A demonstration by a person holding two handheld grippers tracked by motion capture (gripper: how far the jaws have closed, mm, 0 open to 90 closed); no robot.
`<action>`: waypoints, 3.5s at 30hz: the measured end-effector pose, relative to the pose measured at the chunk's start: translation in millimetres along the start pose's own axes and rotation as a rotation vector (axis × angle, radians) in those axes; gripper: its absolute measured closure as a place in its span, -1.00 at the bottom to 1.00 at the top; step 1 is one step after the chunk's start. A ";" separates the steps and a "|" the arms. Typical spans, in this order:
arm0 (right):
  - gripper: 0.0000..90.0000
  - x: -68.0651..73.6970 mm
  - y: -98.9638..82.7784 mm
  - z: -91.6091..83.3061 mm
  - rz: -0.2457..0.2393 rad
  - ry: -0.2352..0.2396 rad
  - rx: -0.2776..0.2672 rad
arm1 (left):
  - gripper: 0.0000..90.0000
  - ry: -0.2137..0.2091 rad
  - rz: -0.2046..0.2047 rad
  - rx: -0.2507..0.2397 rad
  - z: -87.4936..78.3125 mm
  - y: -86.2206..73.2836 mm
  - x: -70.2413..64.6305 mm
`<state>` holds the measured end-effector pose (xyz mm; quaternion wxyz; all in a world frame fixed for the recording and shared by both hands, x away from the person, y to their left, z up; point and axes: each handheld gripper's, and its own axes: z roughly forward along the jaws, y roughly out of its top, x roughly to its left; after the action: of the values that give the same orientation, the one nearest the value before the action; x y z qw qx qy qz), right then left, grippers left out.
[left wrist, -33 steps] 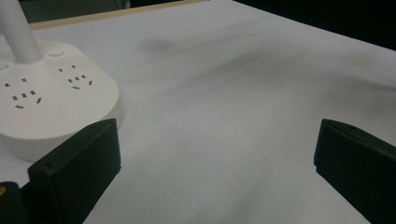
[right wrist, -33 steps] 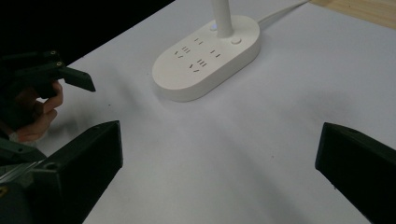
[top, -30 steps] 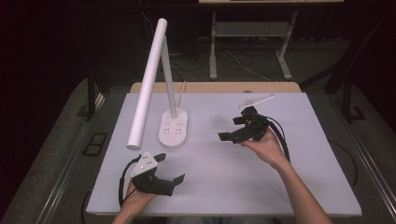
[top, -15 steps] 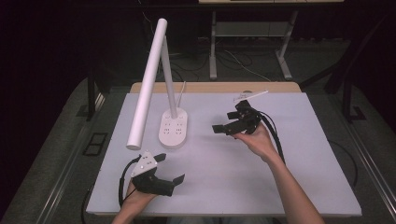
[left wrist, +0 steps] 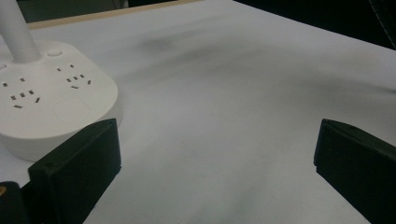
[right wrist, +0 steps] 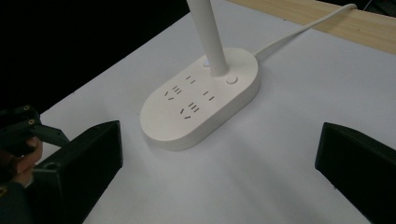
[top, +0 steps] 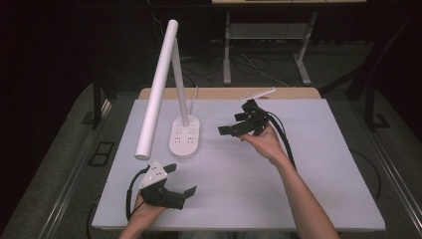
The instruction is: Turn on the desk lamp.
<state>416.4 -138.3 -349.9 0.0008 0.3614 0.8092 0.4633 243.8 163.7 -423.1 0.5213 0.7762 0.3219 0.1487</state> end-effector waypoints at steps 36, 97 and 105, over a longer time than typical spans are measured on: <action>0.16 -6.1 43.1 73.3 0.017 -0.017 -0.030 | -1.00 0.010 0.002 -0.012 -2.4 0.5 3.0; 0.99 -26.4 4.7 158.7 0.152 0.013 -0.068 | -1.00 0.002 0.024 -0.006 -3.1 -1.0 1.1; 0.99 -23.8 7.6 147.0 0.155 0.034 -0.072 | -1.00 0.001 0.023 -0.006 -2.5 -0.7 1.5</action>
<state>487.8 -39.8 -436.0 -0.0355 0.4147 0.7615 0.4969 243.3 166.7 -422.9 0.5216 0.7783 0.3129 0.1558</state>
